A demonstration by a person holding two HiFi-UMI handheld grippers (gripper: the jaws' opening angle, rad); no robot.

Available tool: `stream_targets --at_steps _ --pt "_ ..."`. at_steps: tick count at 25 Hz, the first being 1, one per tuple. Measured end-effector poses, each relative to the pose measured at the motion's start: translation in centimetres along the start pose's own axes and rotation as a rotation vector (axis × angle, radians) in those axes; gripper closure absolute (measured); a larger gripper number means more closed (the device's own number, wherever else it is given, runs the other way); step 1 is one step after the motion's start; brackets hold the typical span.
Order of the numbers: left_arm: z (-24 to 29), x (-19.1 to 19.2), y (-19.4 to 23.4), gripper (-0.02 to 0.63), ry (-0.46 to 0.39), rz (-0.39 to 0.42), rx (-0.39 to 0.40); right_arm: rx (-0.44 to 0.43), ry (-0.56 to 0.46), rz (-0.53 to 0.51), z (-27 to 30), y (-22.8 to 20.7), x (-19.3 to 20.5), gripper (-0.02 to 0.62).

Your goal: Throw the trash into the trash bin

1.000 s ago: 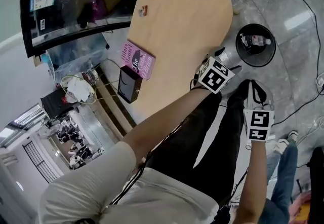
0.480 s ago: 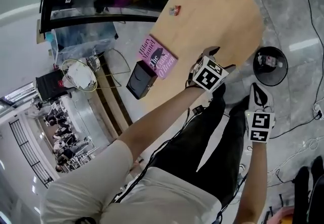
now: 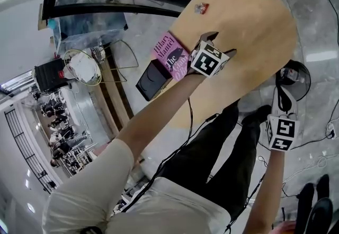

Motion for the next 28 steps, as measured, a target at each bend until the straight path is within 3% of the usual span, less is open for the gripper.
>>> stream_targets --at_steps 7,18,28 --pt "0.2 0.9 7.4 0.227 0.005 -0.02 -0.064 -0.038 0.024 -0.09 3.3 2.2 -1.5 0.584" --pt "2.8 2.3 15.0 0.229 -0.009 -0.033 -0.119 -0.102 0.027 -0.187 9.5 6.9 -4.5 0.584" --pt "6.0 2.3 19.6 0.23 0.009 0.001 -0.134 -0.132 0.04 -0.175 11.4 8.7 -3.5 0.584"
Point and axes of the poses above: the fingertips, and each gripper's own axes: z forward along the fingers, y to its left, x out of its underside, the point moved 1 cm from there along -z, backward along the fingers, and after that the axes turned 5 degrees about z, right-handed, at the moved point
